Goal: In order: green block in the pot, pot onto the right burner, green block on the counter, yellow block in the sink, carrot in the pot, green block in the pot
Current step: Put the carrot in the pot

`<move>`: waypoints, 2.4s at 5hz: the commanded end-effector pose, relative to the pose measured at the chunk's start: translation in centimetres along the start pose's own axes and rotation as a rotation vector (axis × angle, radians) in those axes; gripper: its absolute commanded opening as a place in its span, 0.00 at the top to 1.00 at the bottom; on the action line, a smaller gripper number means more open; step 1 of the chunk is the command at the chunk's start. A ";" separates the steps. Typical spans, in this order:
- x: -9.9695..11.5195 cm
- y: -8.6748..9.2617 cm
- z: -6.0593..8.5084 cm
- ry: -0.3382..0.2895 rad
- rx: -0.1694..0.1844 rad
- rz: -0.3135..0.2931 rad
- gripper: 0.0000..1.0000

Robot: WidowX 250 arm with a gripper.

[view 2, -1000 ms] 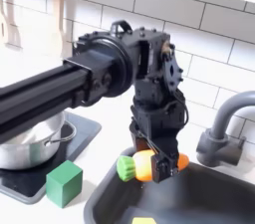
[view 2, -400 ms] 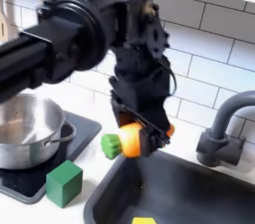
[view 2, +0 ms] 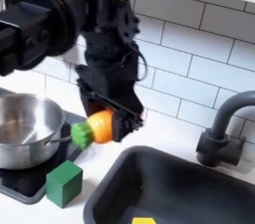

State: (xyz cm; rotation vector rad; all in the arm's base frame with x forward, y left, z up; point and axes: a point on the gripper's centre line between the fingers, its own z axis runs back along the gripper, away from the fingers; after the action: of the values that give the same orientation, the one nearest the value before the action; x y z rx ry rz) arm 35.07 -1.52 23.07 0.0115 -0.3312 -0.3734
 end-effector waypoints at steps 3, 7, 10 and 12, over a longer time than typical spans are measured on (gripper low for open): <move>-1.5 6.9 1.5 -0.063 0.129 0.218 1.00; -4.5 11.3 0.8 -0.044 0.196 0.319 1.00; -4.1 11.3 -2.9 0.005 0.173 0.328 1.00; -3.0 11.4 -3.9 0.031 0.164 0.322 1.00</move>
State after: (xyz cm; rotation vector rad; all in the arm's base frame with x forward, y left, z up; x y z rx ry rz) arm 37.59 10.10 19.05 0.1141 -0.3237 -0.0138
